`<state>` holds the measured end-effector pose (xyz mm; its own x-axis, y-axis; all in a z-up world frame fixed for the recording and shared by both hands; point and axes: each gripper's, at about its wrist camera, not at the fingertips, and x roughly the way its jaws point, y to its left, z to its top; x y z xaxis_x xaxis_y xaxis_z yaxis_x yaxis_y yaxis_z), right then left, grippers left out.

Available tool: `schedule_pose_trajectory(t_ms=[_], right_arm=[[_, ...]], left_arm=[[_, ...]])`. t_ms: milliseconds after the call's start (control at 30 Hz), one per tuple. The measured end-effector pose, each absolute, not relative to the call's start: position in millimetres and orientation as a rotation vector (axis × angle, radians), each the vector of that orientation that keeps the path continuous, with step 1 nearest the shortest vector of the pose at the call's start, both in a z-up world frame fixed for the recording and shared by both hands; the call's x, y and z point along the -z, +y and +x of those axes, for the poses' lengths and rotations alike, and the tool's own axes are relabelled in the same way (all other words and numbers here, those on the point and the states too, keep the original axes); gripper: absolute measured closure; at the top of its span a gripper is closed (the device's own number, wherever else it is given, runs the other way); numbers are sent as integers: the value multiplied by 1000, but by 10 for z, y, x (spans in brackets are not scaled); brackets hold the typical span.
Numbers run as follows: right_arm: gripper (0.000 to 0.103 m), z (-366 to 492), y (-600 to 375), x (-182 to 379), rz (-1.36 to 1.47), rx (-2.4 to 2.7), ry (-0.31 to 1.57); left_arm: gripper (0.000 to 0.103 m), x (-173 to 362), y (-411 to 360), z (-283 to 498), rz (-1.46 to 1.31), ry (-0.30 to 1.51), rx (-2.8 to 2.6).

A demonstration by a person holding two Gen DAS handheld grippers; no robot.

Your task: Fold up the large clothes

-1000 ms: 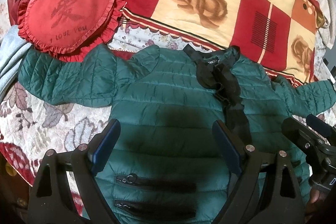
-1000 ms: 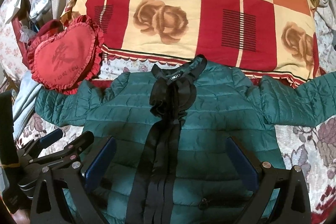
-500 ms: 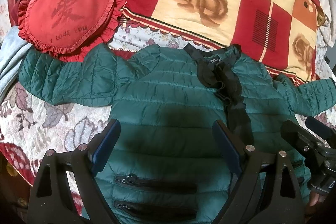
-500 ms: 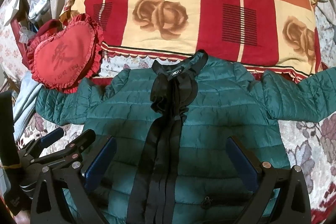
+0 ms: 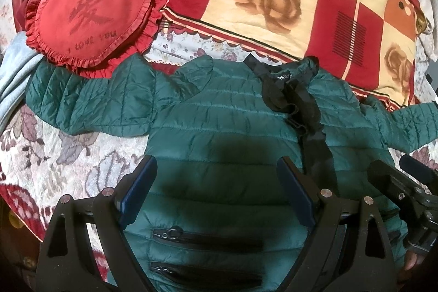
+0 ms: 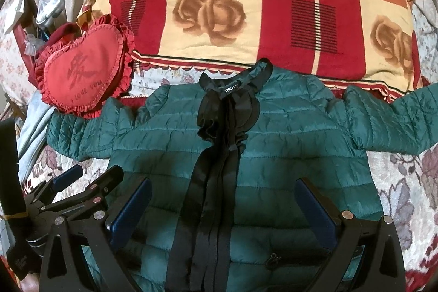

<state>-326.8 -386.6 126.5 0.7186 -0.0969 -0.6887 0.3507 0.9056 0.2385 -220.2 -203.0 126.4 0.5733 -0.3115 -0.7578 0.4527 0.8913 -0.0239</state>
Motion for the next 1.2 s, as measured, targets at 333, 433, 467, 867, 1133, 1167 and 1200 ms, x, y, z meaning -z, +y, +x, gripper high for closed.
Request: schedule_pose_trajectory(t_ms=[333,433,467,867,1133,1167,1200], right_arm=[[0,-3259,-3860,-1240,356,262,732],[0,-3258,-3871,-1230,362,271,735],[0,-3256,-3879,-1232,369,273,741],[0,-3258,-3881,-1221,385,277,753],[0,-3256,-3878,-1197,380,274,749],[0,-3256,-3879,-1196,379,273,749],[0,-3255,-3877,-1189,377,273,748]], left_arm=[[14,-1225,-2020,-2201,182,855,444],[14,-1215,-2017,-2194,177,858,442],[14,-1215,-2019,-2192,178,858,441],[14,-1218,-2019,-2187,180,856,441],[14,-1199,-1999,-2171,177,859,437],[14,-1199,-1998,-2170,177,859,438],[14,-1198,-1995,-2168,176,859,437]])
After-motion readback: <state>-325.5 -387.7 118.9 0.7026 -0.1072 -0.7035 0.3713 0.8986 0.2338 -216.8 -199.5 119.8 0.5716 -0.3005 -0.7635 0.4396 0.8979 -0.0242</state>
